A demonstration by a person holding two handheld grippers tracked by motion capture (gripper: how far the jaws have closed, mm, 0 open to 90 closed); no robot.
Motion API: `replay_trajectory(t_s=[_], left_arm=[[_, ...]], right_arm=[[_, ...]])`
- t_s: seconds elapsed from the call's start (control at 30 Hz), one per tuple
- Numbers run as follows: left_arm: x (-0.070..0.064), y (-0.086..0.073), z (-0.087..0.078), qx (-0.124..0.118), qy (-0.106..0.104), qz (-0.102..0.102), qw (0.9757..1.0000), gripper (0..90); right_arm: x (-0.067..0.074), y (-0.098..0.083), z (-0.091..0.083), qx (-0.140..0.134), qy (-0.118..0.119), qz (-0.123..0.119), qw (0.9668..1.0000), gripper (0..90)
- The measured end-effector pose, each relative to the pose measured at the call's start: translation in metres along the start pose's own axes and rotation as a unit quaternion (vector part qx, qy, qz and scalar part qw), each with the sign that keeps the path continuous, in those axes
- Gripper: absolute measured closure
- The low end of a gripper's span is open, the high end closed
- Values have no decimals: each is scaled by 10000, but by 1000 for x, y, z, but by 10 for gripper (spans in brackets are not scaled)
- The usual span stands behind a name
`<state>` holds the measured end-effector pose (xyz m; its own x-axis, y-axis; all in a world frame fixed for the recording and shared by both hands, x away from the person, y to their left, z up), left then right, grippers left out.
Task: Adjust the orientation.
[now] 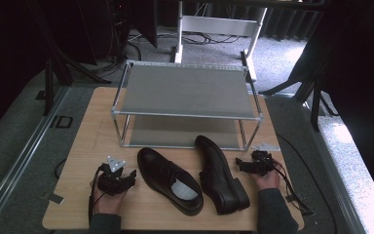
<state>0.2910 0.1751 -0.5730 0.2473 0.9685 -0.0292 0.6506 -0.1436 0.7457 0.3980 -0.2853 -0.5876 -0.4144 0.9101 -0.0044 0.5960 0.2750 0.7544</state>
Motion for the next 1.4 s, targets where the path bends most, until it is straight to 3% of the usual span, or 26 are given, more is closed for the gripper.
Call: replay_trajectory(t_s=[0.17, 0.47, 0.73, 1.4], left_arm=[[-7, -2, -1, 23, -141, 94, 9999, 449], [-22, -6, 4, 218, -352, 486, 9980, 508], [-23, -2, 7, 226, -381, 536, 9976, 542], [-33, 23, 35, 152, -366, 917, 9950, 594]], right_arm=[[0, 0, 0, 1, 0, -6, 10000, 135], [1, -1, -1, -2, 15, -19, 10000, 135], [1, -1, -1, -2, 22, -23, 10000, 135], [1, 0, -1, -4, 38, -37, 10000, 135]])
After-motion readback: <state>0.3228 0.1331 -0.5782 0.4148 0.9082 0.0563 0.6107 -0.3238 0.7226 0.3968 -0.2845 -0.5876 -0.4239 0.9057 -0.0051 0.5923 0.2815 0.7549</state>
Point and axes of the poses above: each handheld gripper's, and its own axes: z roughly forward along the jaws, y roughly out of its top, x roughly to its left, the point moved 4 cm from there along z, roughly forward along the jaws, and after that the axes turned 3 degrees about -x, right-handed, at the moved point
